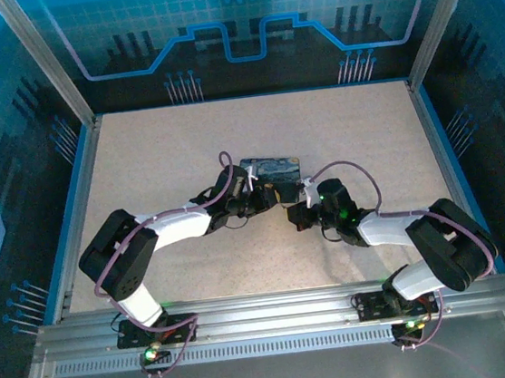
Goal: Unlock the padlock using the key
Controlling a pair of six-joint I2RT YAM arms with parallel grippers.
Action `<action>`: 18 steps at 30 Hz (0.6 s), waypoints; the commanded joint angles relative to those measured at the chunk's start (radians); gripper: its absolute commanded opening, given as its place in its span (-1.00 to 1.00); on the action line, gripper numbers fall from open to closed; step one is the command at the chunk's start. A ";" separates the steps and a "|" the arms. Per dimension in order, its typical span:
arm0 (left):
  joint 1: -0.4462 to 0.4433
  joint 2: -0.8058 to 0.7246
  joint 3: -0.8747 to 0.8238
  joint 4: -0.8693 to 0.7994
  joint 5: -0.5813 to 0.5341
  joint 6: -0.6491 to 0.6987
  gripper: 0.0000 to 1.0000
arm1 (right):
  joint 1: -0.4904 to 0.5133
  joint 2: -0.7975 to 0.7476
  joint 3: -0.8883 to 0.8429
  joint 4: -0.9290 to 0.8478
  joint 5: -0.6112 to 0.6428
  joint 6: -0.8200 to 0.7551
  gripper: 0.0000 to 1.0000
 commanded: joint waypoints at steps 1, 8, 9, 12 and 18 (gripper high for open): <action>-0.007 0.008 0.034 0.045 0.026 0.002 -0.64 | 0.014 -0.021 0.020 0.039 -0.006 0.010 -1.00; -0.007 0.009 0.034 0.046 0.025 -0.002 -0.64 | 0.014 -0.021 0.027 0.043 -0.022 0.009 -1.00; -0.007 0.009 0.035 0.046 0.025 -0.001 -0.64 | 0.014 -0.021 0.027 0.045 -0.024 0.009 -1.00; -0.007 0.010 0.033 0.046 0.027 -0.002 -0.64 | 0.014 -0.024 0.021 0.052 -0.023 0.009 -1.00; -0.009 0.011 0.034 0.049 0.029 -0.005 -0.64 | 0.014 -0.006 0.024 0.085 -0.016 0.027 -1.00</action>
